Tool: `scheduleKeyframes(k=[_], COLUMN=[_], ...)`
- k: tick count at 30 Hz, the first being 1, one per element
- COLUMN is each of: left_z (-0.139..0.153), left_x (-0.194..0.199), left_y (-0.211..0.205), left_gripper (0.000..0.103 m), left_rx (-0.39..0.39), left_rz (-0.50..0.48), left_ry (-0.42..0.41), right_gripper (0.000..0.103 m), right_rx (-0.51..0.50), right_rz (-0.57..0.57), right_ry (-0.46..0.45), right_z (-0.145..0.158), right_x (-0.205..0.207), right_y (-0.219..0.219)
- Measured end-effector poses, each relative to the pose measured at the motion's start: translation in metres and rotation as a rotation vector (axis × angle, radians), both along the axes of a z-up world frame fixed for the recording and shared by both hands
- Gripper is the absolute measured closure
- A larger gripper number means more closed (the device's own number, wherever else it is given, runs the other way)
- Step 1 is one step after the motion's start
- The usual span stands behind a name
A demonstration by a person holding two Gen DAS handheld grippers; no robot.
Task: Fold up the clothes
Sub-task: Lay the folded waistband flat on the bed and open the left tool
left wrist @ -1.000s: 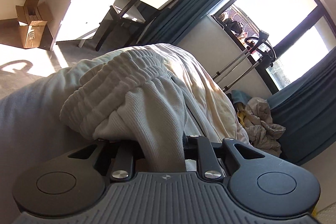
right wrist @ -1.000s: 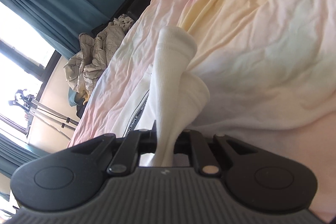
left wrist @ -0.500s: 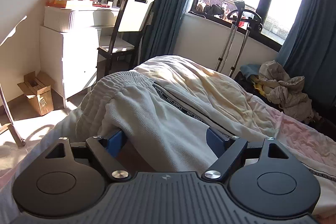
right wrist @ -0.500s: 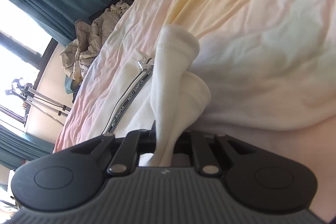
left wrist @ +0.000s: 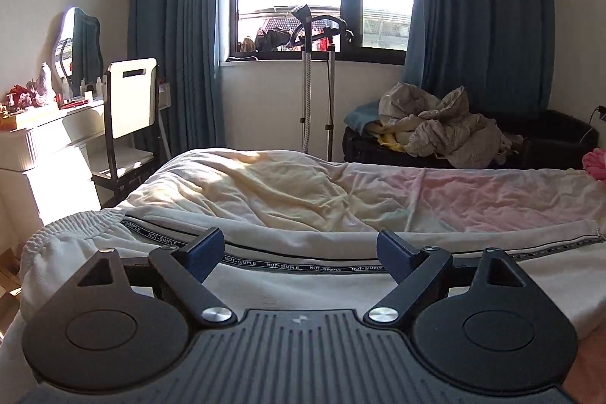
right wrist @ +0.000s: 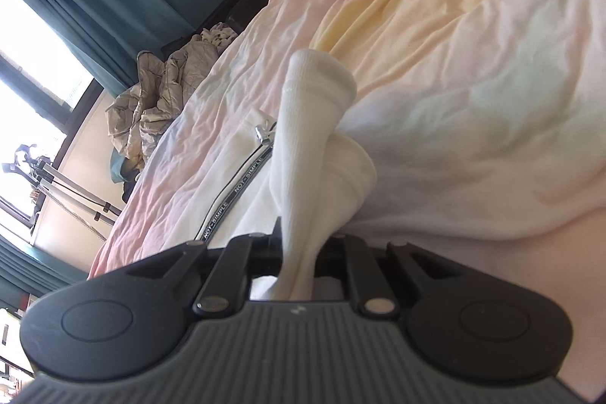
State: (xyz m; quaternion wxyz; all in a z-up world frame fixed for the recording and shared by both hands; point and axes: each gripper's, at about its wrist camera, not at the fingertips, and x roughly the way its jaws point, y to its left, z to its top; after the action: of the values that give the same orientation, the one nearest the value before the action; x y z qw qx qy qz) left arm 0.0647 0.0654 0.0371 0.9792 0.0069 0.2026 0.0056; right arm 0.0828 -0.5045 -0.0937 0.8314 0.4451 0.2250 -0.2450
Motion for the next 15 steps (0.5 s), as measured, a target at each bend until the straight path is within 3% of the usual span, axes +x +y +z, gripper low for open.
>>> scheduleKeyframes(k=[7, 15], left_z=[-0.04, -0.087], left_x=[0.044, 0.049], left_y=[-0.021, -0.018], left_gripper=[0.013, 0.013], left_rx=[0.025, 0.037], left_rz=[-0.028, 0.007], left_ry=[0.108, 0.208], right_gripper=[0.091, 0.091], right_rx=[0.002, -0.03], right_rz=[-0.044, -0.087], right_ry=[0.01, 0.007], right_z=[-0.003, -0.004], right_x=[-0.002, -0.001], right_y=[0.007, 0.016])
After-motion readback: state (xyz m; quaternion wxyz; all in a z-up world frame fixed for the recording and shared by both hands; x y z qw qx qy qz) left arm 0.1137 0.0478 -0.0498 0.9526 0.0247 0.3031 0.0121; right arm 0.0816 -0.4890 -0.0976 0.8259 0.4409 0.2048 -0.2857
